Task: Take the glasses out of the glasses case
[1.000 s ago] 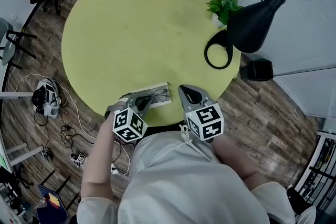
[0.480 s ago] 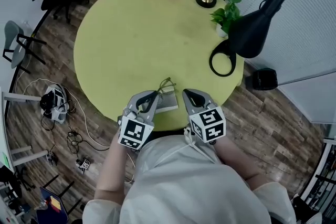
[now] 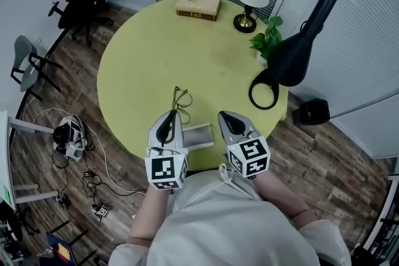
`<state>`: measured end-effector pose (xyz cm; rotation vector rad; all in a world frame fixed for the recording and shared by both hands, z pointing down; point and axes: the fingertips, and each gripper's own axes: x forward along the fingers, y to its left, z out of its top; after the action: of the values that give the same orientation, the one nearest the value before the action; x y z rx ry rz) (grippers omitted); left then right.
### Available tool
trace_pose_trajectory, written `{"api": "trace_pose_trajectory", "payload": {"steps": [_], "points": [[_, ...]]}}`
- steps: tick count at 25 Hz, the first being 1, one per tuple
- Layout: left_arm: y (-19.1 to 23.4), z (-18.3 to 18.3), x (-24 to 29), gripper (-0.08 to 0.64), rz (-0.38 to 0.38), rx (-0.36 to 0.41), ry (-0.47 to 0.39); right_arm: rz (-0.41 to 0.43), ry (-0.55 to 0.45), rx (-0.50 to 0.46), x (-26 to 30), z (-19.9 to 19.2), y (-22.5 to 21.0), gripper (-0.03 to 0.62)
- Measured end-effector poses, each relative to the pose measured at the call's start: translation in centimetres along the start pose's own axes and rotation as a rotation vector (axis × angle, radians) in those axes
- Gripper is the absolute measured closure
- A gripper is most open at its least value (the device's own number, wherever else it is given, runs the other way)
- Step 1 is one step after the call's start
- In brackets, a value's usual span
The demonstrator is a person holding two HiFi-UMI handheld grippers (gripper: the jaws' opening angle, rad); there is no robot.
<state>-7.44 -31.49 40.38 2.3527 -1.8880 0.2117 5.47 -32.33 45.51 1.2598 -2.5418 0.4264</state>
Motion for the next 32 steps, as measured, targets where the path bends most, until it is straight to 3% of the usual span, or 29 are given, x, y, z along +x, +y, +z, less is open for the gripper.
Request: {"api": "trace_pose_trajectory", "payload": {"steps": [4,9,18,32], "points": [[1.7,0.4,-0.9,0.546,0.109,-0.096,-0.006,0.019,-0.069,-0.016,-0.5,2.0,0.7,0.594],[2.4,1.2,-1.6,0.546,0.152,-0.118,-0.031,0.035,-0.085,-0.053,-0.8,3.2,1.3,0.594],[2.2,0.7,-1.4,0.546,0.147,-0.099,-0.021,0.078,-0.097,-0.073,-0.9,4.1,2.5,0.594],[0.8,0.2,-0.8,0.546,0.119,-0.078,-0.015,0.071,-0.09,-0.078,-1.0,3.8,1.8,0.594]]}}
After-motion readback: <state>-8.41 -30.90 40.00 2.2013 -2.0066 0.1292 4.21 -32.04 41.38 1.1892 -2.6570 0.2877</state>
